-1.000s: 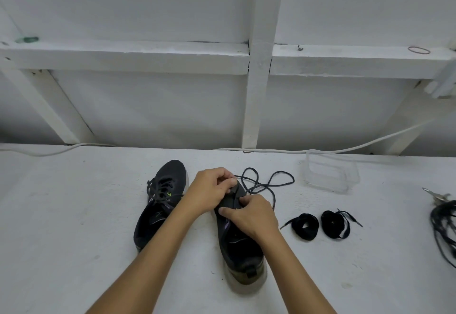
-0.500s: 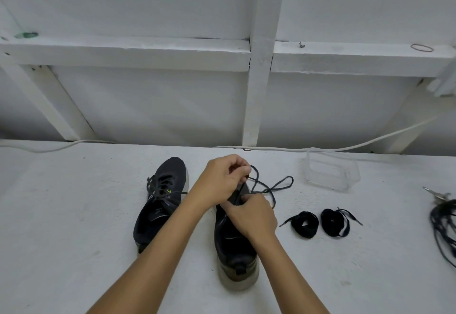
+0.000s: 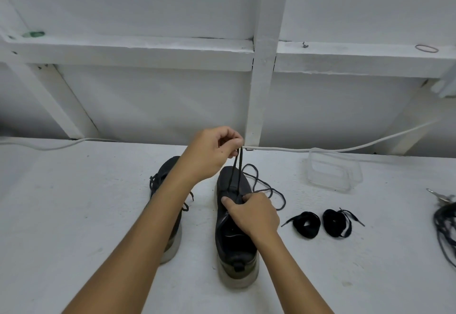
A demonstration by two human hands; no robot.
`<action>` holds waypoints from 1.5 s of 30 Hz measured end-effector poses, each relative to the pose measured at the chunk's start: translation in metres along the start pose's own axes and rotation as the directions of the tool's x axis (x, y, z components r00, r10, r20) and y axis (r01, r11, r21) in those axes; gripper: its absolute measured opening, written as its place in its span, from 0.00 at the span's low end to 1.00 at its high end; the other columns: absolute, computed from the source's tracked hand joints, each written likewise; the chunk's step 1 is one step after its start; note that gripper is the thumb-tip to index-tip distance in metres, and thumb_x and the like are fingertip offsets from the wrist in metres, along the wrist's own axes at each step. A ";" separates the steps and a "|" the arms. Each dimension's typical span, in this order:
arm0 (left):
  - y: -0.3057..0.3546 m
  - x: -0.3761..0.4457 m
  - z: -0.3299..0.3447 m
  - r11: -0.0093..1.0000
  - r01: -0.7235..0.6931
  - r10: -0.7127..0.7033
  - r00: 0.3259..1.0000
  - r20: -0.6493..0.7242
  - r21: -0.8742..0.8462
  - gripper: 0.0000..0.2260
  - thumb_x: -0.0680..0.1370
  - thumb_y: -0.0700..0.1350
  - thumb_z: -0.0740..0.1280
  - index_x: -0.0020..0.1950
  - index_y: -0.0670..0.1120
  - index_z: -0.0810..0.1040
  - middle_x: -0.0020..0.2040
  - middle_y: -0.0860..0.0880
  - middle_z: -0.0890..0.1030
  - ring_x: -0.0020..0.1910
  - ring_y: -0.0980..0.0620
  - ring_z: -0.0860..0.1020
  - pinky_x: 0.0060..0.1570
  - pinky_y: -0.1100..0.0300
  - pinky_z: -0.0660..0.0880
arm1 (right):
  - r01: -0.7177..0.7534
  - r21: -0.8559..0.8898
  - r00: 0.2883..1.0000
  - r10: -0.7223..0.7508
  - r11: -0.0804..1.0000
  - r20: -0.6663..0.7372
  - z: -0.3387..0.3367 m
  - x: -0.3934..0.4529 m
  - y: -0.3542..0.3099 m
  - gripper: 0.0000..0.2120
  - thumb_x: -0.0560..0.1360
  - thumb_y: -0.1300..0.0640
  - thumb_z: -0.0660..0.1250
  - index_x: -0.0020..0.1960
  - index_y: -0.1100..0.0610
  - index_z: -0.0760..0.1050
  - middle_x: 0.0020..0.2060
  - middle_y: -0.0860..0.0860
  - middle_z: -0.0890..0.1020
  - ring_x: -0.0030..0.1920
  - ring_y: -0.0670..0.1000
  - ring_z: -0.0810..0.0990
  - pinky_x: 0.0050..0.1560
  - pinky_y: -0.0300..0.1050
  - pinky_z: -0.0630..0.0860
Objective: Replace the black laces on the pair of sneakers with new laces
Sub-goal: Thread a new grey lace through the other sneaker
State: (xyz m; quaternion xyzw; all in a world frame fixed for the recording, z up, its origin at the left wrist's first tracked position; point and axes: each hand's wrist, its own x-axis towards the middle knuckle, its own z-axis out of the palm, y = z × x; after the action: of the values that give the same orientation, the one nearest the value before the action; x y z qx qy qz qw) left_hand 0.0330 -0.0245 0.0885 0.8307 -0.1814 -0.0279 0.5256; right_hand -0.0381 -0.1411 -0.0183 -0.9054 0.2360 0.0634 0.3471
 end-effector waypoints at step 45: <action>-0.091 -0.045 0.100 0.729 0.655 -0.671 0.741 0.022 0.198 0.35 0.81 0.53 0.60 0.82 0.50 0.44 0.76 0.42 0.57 0.71 0.37 0.64 0.68 0.48 0.66 | 0.426 -0.565 0.882 -0.184 0.706 0.434 -0.044 0.057 -0.041 0.12 0.80 0.58 0.60 0.38 0.59 0.68 0.37 0.53 0.73 0.35 0.51 0.71 0.33 0.41 0.65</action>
State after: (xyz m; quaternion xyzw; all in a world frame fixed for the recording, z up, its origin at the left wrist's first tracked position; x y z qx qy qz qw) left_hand -0.0078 -0.0612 -0.0430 0.8818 0.1014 -0.2354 0.3959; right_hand 0.0292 -0.1652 0.0238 -0.9692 -0.0208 0.2391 0.0551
